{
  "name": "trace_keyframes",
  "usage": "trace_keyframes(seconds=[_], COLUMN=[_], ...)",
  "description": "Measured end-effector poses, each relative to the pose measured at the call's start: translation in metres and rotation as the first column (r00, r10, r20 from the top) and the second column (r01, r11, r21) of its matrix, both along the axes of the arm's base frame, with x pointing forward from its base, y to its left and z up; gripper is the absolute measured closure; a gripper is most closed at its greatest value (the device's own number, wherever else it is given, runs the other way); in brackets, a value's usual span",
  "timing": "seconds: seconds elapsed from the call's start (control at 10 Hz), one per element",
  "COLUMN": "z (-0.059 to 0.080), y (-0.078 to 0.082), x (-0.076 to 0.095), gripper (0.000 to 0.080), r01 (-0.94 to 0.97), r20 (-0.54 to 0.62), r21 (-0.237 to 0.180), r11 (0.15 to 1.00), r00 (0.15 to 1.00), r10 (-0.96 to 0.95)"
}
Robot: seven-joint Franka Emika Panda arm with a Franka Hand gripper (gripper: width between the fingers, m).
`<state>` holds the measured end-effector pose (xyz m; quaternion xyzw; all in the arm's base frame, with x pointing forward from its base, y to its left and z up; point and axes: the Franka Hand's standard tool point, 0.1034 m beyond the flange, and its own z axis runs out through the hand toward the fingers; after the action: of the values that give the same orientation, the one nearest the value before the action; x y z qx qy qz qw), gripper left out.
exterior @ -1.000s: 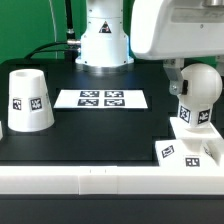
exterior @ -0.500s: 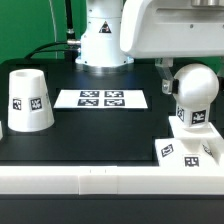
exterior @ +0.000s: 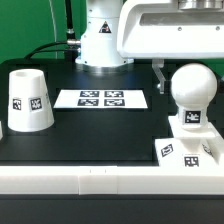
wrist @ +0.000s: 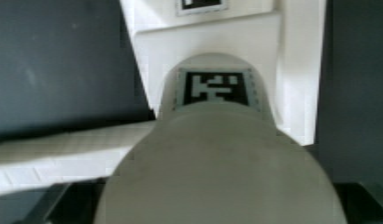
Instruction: Assemble lamp
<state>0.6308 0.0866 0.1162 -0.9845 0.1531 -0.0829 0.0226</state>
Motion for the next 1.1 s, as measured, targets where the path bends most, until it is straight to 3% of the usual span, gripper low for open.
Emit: trace_keyframes(seconds=[0.1, 0.4, 0.7, 0.9, 1.1], z=[-0.0012, -0.0024, -0.0033, -0.0036, -0.0038], y=[0.0013, 0.002, -0.0007, 0.0005, 0.0012], x=[-0.0019, -0.0055, -0.0056, -0.0062, -0.0064], gripper=[0.0219, 0.0219, 0.0219, 0.0219, 0.0215], r01=[0.134, 0.388, 0.616, 0.692, 0.679], r20=[-0.018, -0.074, -0.138, -0.177, -0.174], r21=[0.037, 0.092, 0.149, 0.169, 0.169], r11=[0.99, 0.917, 0.773, 0.702, 0.715], r00=[0.991, 0.921, 0.787, 0.722, 0.734], r10=[-0.134, -0.382, -0.601, -0.669, -0.656])
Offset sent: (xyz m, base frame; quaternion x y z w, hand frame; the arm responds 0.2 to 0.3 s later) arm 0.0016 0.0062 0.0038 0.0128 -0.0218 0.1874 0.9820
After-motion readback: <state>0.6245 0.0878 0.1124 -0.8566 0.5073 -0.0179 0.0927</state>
